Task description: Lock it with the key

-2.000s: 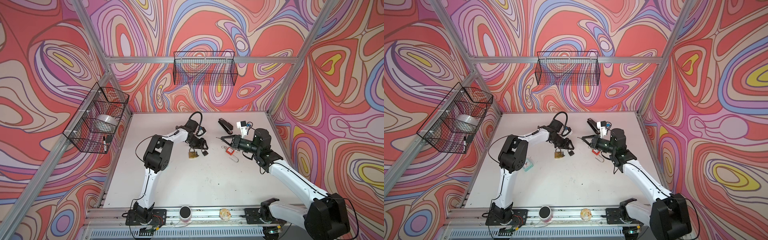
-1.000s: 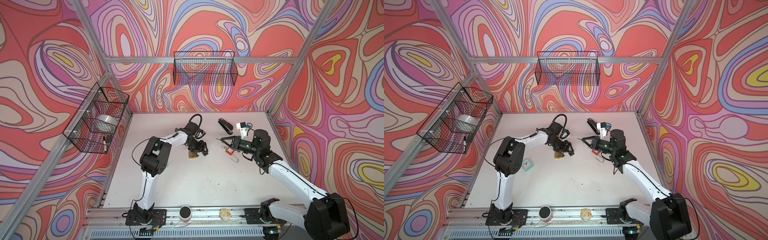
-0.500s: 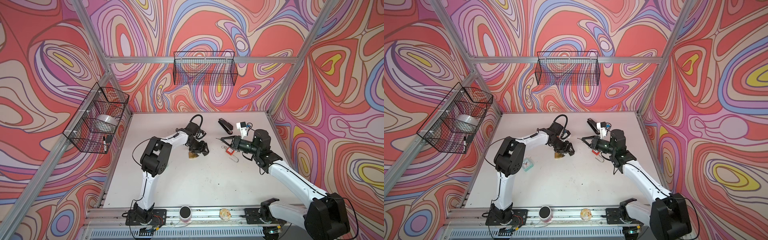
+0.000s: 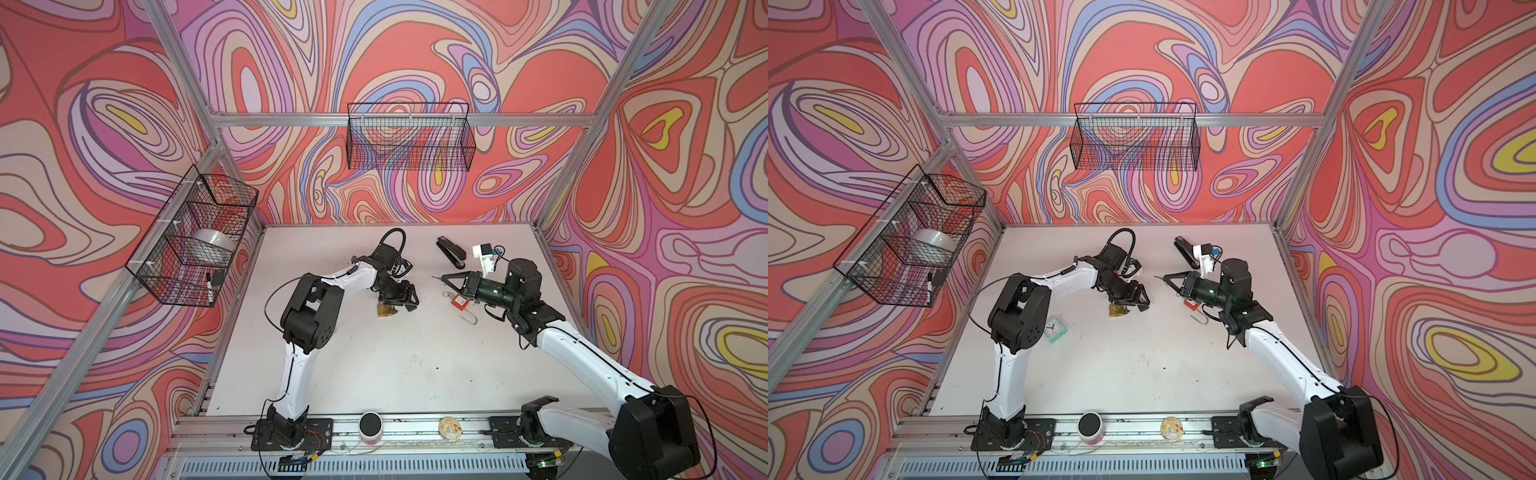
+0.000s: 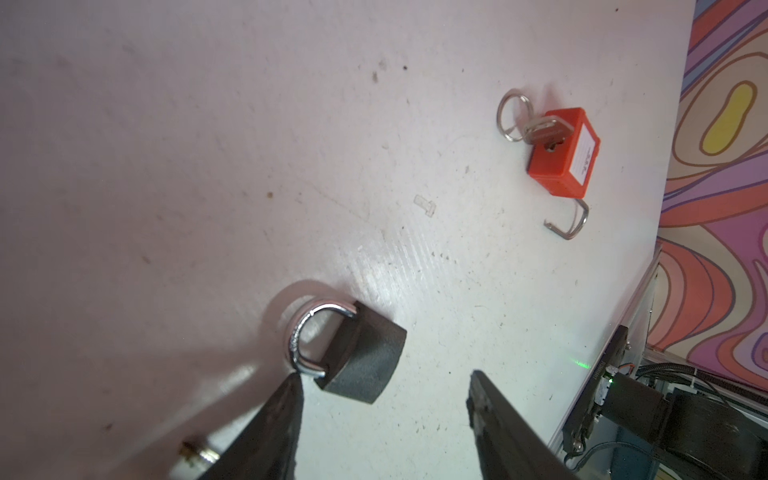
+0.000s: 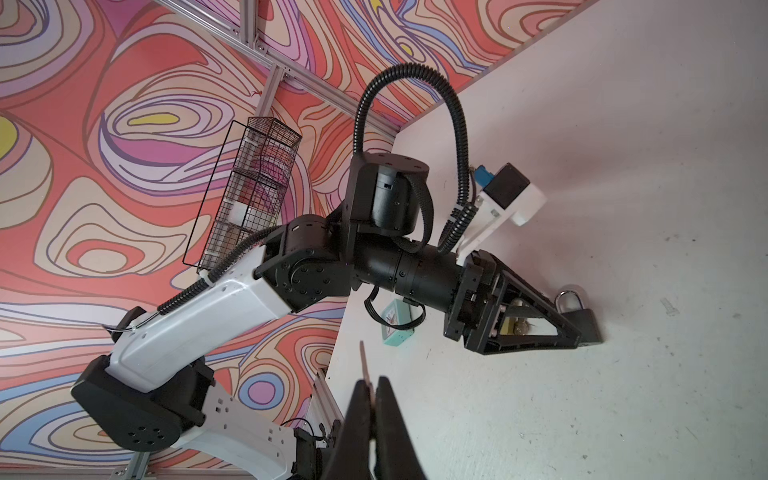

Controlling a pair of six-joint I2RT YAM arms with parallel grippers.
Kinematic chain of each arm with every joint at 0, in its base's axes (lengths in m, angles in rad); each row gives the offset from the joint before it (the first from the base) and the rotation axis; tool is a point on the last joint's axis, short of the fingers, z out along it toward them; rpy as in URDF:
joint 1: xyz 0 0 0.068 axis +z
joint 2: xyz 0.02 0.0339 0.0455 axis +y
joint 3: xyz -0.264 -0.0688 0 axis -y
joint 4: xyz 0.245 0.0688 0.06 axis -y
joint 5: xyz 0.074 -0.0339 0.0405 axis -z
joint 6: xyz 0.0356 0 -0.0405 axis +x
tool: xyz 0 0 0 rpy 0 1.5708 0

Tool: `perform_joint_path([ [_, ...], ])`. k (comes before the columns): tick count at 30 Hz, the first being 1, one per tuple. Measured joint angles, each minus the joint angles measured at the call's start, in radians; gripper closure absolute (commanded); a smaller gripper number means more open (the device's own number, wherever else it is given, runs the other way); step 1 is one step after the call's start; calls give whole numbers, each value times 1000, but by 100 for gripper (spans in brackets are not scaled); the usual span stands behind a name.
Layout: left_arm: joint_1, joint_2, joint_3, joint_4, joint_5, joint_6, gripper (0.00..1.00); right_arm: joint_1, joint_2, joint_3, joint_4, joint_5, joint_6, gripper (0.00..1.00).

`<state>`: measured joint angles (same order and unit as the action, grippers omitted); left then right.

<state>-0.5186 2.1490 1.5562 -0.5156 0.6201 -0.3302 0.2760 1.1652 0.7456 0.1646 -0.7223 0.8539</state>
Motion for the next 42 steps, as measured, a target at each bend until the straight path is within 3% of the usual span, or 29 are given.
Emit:
perform_joint_path([
  [35, 0, 18, 17, 16, -2, -3, 36, 0, 2, 0, -6, 2, 0, 100],
  [42, 1, -25, 17, 19, -20, -2, 36, 0, -1, -39, -25, 73, 9, 100],
])
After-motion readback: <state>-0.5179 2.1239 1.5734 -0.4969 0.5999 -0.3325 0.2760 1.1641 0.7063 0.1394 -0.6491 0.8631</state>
